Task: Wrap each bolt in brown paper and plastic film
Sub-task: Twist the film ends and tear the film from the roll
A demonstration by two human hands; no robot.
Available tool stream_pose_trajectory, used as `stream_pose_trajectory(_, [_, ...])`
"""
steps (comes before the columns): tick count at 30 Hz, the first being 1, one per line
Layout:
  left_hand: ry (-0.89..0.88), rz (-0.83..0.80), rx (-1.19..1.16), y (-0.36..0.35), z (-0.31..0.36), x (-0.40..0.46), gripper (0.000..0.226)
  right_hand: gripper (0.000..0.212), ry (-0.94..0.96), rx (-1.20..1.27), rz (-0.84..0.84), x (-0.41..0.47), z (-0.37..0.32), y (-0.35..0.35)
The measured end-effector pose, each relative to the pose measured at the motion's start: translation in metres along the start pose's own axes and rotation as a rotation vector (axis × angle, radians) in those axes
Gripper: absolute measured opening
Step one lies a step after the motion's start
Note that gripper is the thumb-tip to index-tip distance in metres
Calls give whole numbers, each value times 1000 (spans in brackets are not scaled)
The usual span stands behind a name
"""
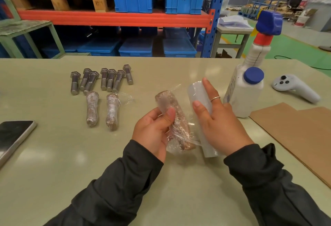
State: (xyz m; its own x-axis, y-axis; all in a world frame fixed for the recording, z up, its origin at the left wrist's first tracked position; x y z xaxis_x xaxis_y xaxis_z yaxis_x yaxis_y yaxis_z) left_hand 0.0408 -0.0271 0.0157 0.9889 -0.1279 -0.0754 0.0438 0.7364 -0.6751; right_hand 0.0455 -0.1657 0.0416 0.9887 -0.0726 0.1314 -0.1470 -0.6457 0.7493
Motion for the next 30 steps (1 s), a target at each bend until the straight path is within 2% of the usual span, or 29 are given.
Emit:
stream_pose_trajectory(7, [44, -153, 14, -11, 2, -7, 26, 53, 22, -124, 35, 1, -3, -3])
stream_pose_trajectory(14, [118, -184, -82, -13, -7, -2, 30, 57, 20, -323, 110, -2, -11, -9])
stream_pose_trajectory(17, [130, -157, -82, -9, -11, -1, 37, 60, 29, -403, 117, -5, -16, -13])
stream_pose_trajectory(21, [88, -46, 16, 3, -11, 2, 37, 57, 51, -459, 150, -9, -22, -17])
stream_pose_trajectory(24, [75, 3, -17, 6, -15, 2, 32, 54, 44, -476, 176, -10, -23, -19])
stream_pose_trajectory(27, [58, -5, -9, 5, -17, 3, 26, 57, 31, -486, 189, -9, -23, -19])
stream_pose_trajectory(30, [36, -50, 29, 0, -20, 1, 33, 67, 20, -467, 195, -10, -23, -15])
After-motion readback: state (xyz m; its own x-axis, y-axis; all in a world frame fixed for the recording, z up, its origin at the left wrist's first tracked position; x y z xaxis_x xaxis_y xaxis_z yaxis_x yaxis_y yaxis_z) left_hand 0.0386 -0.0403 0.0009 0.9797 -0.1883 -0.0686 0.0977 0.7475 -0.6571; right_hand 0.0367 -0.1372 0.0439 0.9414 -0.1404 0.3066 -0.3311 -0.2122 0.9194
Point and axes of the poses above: each hand's wrist, its own x-axis towards the middle knuckle, its own y-axis out of the back of the hand, z = x × y, the point moved 7 cm from there along x, towards the middle knuckle, and after that the axes turned 4 degrees about -x, right-handed, at the moved point
